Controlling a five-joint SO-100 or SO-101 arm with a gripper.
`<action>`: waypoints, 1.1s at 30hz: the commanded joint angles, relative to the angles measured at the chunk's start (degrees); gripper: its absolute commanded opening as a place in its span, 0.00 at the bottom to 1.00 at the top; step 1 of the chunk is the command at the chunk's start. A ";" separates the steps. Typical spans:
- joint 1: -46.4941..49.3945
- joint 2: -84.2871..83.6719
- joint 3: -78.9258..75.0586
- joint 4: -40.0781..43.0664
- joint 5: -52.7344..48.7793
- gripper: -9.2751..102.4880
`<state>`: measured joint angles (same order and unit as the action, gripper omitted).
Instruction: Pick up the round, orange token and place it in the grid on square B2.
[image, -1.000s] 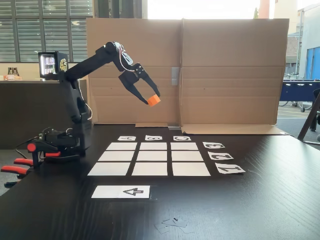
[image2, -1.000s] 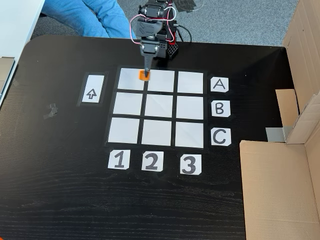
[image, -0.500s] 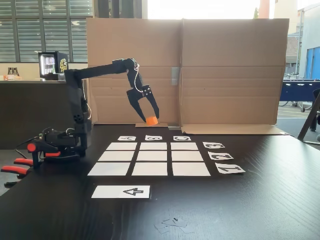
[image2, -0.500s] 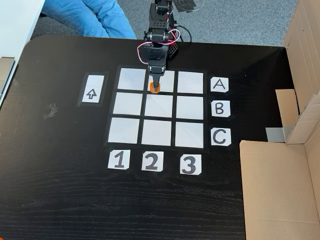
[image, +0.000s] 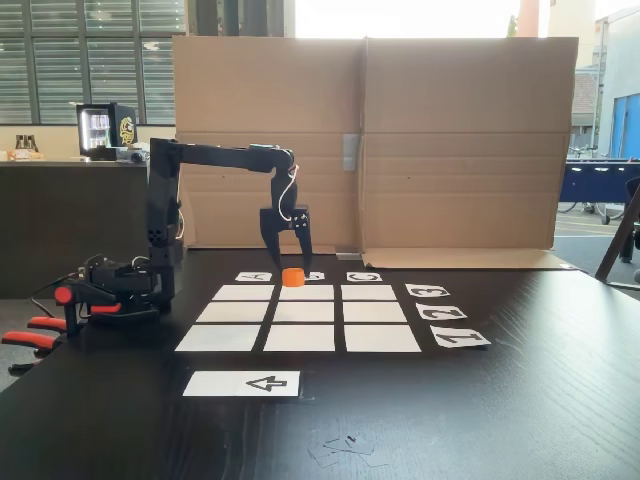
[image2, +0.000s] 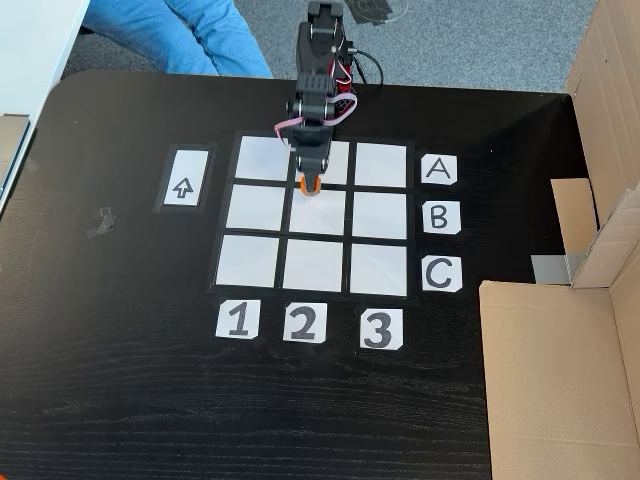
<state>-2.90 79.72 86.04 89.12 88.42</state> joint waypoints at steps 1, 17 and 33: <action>-0.18 -0.88 -1.14 -0.79 0.79 0.07; -0.97 -11.51 -11.43 -1.76 2.02 0.07; -2.46 -12.74 -8.09 -3.78 3.87 0.22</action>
<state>-5.01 66.62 77.70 85.52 91.23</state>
